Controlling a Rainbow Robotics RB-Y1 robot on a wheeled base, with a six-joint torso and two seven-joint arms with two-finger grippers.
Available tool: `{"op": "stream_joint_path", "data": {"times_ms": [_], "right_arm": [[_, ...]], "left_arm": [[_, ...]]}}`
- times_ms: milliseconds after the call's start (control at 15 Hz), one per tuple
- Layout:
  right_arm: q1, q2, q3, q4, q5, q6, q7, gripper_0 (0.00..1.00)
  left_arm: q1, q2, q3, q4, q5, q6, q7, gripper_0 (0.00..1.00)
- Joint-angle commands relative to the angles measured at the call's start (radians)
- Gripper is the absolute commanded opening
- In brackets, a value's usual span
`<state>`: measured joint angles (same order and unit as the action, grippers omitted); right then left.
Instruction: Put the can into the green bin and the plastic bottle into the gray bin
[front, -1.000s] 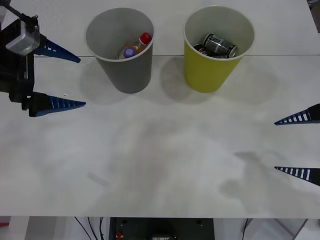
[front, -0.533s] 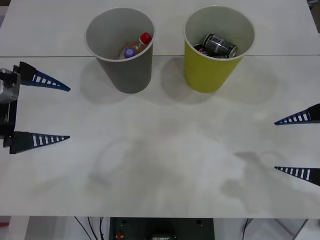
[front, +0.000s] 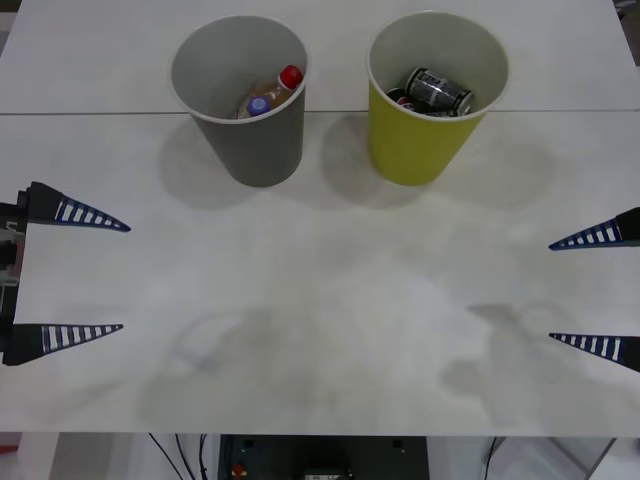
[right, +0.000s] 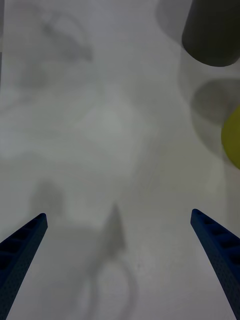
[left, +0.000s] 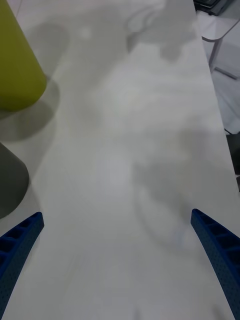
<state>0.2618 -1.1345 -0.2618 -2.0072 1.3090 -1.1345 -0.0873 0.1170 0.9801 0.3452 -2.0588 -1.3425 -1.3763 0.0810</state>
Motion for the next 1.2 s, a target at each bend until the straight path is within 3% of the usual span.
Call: {"op": "stream_joint_path", "data": {"times_ms": [67, 467, 933, 1200], "right_arm": [[0.000, 0.000, 0.000, 0.000, 0.000, 0.000, 0.000, 1.00], [0.000, 0.000, 0.000, 0.000, 0.000, 0.000, 0.000, 1.00], [0.000, 0.000, 0.000, 0.000, 0.000, 0.000, 0.000, 1.00], [0.000, 0.000, 0.000, 0.000, 0.000, 0.000, 0.000, 1.00]], "left_arm": [[0.038, -0.040, 0.001, 0.000, -0.018, -0.004, -0.049, 1.00], [0.101, -0.135, 0.003, -0.014, -0.096, -0.006, -0.156, 1.00], [0.124, -0.161, -0.005, -0.075, -0.188, -0.043, -0.158, 1.00], [0.124, -0.161, -0.005, -0.075, -0.188, -0.043, -0.158, 1.00]]}}
